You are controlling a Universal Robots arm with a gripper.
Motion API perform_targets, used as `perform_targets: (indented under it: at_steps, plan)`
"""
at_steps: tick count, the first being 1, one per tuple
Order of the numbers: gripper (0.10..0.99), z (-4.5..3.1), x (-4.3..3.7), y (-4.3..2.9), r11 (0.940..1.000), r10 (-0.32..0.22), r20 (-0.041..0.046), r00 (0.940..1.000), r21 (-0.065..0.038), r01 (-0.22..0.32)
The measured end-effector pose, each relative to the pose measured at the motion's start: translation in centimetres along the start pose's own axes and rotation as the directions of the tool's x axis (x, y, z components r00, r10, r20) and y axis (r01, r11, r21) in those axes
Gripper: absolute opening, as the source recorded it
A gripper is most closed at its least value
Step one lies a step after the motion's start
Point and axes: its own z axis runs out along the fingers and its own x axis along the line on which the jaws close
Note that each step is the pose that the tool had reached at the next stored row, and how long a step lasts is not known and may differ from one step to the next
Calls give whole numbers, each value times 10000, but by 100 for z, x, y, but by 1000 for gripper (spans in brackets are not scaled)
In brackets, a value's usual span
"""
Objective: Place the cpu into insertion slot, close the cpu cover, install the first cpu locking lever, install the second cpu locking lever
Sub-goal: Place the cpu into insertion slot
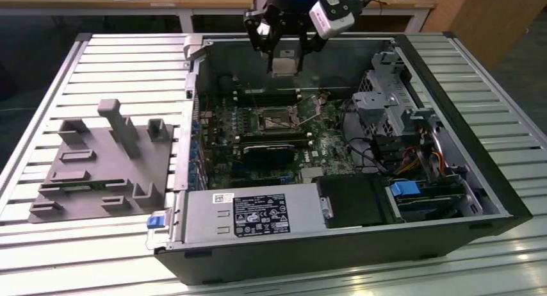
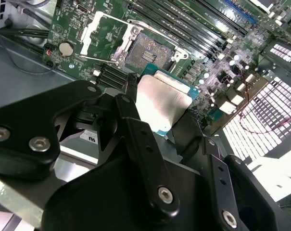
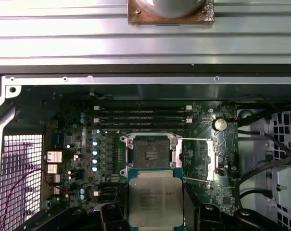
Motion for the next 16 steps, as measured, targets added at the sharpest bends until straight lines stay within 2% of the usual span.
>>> perform_targets:
  at_steps: [16]
  plan:
    - [541,290,-6,-26,10000,1,0,10000,7,-1]
